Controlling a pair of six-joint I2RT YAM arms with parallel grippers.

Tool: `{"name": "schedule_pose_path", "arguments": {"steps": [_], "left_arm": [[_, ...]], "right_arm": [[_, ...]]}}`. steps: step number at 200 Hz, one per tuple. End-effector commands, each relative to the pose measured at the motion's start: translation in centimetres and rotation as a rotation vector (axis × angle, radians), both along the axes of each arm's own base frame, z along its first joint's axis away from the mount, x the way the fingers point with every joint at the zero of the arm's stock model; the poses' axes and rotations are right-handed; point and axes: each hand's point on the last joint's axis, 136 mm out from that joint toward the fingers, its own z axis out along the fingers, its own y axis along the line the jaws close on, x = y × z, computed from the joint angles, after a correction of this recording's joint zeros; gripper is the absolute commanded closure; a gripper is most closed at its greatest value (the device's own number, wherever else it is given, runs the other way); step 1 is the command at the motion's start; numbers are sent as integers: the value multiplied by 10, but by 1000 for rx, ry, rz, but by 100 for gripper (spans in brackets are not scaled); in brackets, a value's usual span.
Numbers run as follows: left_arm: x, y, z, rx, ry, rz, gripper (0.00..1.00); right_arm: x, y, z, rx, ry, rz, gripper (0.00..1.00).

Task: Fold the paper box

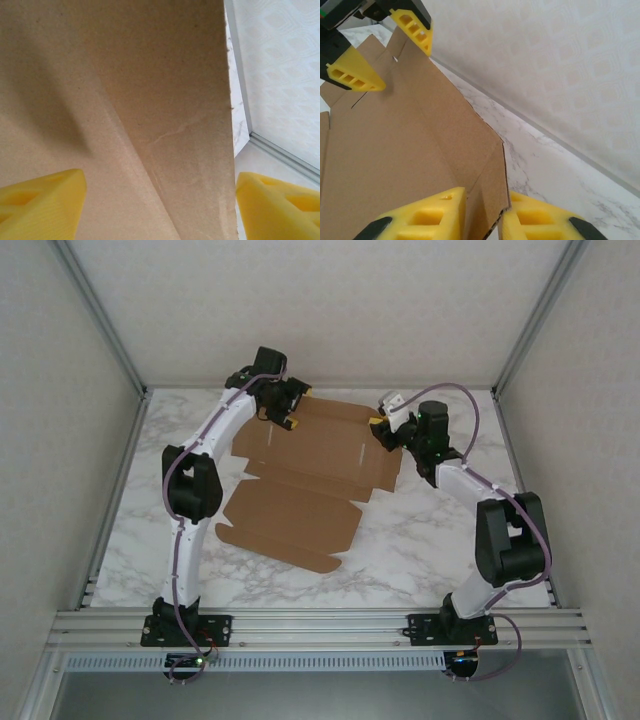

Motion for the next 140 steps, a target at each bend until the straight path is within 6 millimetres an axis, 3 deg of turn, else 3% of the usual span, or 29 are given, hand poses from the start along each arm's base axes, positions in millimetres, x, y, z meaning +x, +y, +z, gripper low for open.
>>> {"name": "schedule_pose_path", "arguments": {"steps": [1,40,68,105,140], "left_arm": [[1,9,14,-12,-7,20,21],[7,9,36,-19,-62,-2,21],[-15,21,44,74,-44,-24,20],[-43,27,74,96,-104,-41,20],[-55,28,72,94,-110,-55,20]], "right_arm": [[-9,7,24,-25,-136,55,77],[-19,11,21,-120,-183,80,77],[-25,11,21,-202,-265,102,76],[-38,13,21,-270,-385,159,75],[-41,15,17,-350,-445,165,75]]}}
